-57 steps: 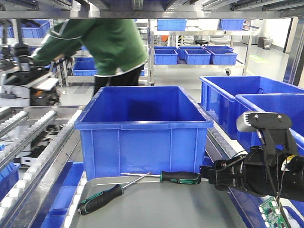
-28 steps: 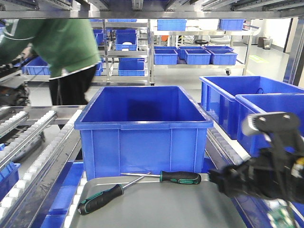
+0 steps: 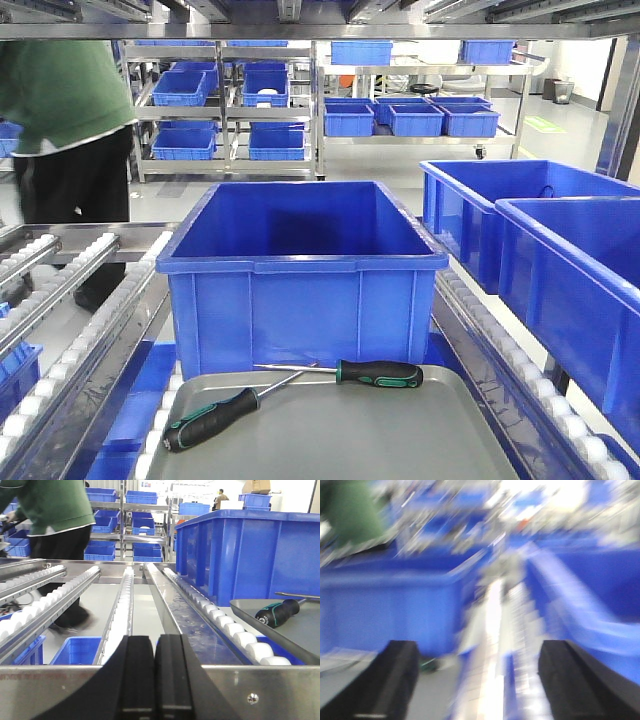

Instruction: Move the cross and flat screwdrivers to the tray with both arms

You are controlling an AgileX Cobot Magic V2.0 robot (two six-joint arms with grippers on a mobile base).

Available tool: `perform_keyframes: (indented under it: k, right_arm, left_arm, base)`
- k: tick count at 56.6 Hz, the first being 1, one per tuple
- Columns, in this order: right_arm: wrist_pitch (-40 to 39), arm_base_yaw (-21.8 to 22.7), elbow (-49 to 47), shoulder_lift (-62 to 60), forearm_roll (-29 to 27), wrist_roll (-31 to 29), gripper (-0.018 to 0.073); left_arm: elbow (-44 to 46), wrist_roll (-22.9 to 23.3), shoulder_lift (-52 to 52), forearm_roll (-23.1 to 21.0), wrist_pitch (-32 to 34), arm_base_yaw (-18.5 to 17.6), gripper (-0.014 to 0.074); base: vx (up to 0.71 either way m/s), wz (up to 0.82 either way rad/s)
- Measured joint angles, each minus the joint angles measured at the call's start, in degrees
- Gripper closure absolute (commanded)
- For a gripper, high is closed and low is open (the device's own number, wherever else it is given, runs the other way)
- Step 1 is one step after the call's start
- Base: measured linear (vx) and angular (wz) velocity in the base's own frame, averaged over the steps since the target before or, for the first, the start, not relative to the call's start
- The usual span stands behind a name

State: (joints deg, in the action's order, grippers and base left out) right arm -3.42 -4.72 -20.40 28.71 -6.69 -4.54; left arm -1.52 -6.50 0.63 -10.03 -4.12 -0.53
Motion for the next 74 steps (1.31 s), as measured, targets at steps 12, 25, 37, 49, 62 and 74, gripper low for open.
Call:
perform_keyframes:
  k: [12, 25, 37, 49, 62, 74]
  right_arm:
    - [1.5, 4.5, 11.8, -14.6, 5.0, 0.3, 0.0415]
    - [5.5, 4.7, 21.9, -28.1, 5.6, 0.3, 0.0574]
    - [13.3, 4.7, 22.2, -29.4, 5.8, 0.3, 0.0572]
    - [13.9, 4.7, 22.2, -29.4, 5.8, 0.3, 0.0571]
    - [14.0, 4.7, 22.2, -29.4, 5.8, 0.3, 0.0571]
    - [14.1, 4.7, 22.2, -29.4, 5.8, 0.3, 0.0571]
  left_arm:
    - [0.0, 0.0, 0.0, 0.0, 0.0, 0.0, 0.0604]
    - [0.0, 0.1, 0.0, 0.0, 0.0, 0.0, 0.0604]
    - [0.0, 0.1, 0.0, 0.0, 0.0, 0.0, 0.0604]
    - [0.0, 0.1, 0.0, 0.0, 0.0, 0.0, 0.0604]
    - [0.0, 0.1, 0.0, 0.0, 0.0, 0.0, 0.0604]
    - [0.0, 0.1, 0.0, 0.0, 0.0, 0.0, 0.0604]
  base:
    - [0.00, 0.00]
    - [0.00, 0.00]
    - [0.00, 0.00]
    - [0.00, 0.00]
    - [0.00, 0.00]
    - [0.00, 0.00]
